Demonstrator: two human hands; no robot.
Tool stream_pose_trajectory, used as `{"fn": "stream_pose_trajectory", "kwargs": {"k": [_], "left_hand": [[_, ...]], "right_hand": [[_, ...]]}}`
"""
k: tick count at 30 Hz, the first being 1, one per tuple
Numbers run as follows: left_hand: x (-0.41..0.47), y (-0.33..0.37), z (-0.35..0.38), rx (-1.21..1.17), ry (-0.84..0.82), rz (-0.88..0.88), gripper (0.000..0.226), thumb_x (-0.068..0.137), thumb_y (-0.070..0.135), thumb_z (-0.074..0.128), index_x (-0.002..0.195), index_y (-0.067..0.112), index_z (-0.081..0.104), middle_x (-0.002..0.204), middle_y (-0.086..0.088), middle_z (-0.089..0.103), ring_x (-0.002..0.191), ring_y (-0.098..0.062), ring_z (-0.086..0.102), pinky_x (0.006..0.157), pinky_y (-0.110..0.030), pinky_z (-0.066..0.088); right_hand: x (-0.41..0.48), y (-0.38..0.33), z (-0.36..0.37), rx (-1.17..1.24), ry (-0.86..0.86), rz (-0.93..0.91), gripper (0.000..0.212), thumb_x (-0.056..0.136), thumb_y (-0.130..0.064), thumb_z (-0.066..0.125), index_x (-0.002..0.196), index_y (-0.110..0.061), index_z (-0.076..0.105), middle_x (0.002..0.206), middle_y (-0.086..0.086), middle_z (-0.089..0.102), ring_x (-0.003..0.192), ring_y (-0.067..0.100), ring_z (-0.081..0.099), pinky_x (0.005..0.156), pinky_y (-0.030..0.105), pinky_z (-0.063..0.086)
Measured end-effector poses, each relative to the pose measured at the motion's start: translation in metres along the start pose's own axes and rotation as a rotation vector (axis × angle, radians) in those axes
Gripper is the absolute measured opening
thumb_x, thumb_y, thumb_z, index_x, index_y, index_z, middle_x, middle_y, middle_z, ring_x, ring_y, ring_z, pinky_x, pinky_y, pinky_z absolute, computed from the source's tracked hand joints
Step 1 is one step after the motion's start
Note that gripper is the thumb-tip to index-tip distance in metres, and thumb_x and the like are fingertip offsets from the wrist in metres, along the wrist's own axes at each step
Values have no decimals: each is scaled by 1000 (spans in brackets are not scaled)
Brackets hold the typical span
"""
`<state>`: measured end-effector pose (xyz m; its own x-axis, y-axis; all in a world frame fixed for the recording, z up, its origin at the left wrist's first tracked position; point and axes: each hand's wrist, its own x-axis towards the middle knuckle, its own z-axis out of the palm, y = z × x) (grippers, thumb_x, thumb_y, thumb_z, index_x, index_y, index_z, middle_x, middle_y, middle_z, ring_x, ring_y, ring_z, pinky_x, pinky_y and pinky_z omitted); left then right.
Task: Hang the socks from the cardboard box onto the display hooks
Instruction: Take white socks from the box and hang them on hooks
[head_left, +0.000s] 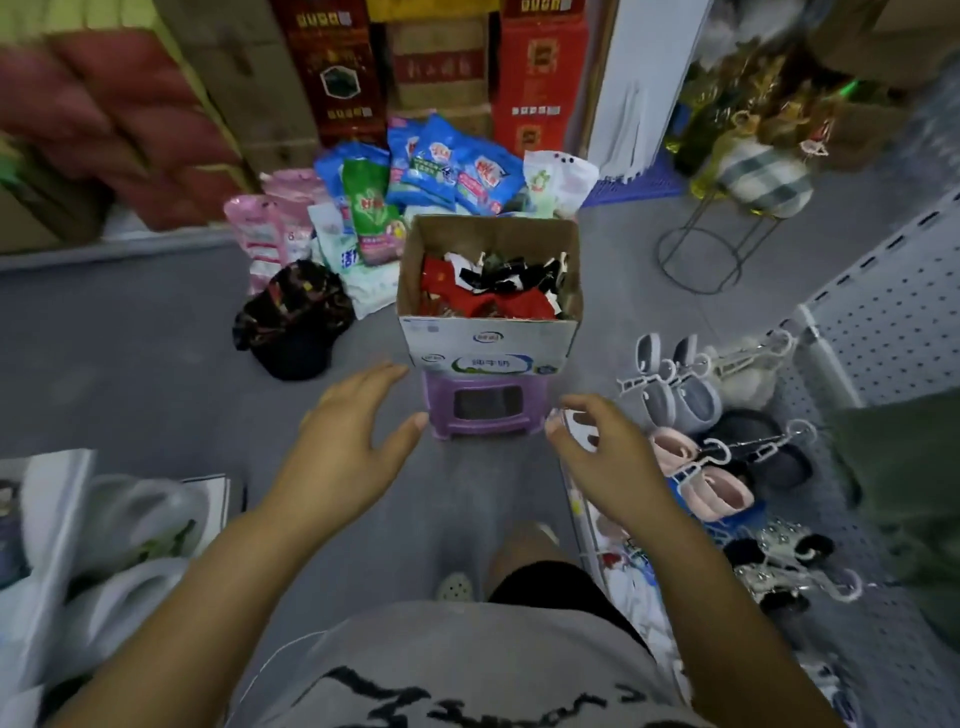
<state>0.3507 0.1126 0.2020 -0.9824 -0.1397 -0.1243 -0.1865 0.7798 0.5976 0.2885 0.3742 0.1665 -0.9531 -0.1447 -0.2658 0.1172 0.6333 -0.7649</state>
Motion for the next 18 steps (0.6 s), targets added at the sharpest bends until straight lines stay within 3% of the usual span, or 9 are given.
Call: {"fn": "stream_pose_trajectory", "kwargs": {"k": [3,6,8,12,15,18], "left_hand": [[35,-8,8,-31,20,-78,61,96,54,57,150,29,44,158,4,43,146,-20,37,117,-54,35],[70,-16,19,-38,38,-138,61,95,52,58,149,26,47,157,1,45,144,-22,40,117,-48,36],[96,-21,23,-22,30,-201,59,97,46,62,149,22,48,156,-2,46,143,-23,42,117,-42,36],[158,-27,26,2,-19,-312,70,90,56,53,147,15,50,152,-7,51,140,-26,47,116,-43,39],[212,-40,36,12,-48,-381,67,93,51,56,147,12,48,151,-9,50,136,-30,48,112,-42,40],[264,-60,56,28,-75,-477,62,97,43,61,148,12,44,153,-9,46,136,-31,46,110,-43,40]], "right_hand": [[50,-1,5,-29,-79,4,34,95,-31,66,125,-16,63,119,-3,61,111,14,57,93,26,42],[107,4,10,-51,-148,4,33,94,-30,67,123,-15,65,124,2,63,114,19,59,98,33,47],[152,5,12,-72,-218,22,31,95,-31,66,121,-15,66,122,5,65,114,22,60,101,39,48],[244,-4,11,-28,-419,86,17,96,-30,65,109,-19,66,111,2,68,106,19,64,100,44,52],[312,-8,12,-26,-440,71,28,95,-31,66,115,-12,67,113,2,68,104,15,62,95,30,52],[374,-9,21,-59,-437,93,30,94,-30,68,115,-8,67,110,2,66,100,12,60,75,9,44]]}}
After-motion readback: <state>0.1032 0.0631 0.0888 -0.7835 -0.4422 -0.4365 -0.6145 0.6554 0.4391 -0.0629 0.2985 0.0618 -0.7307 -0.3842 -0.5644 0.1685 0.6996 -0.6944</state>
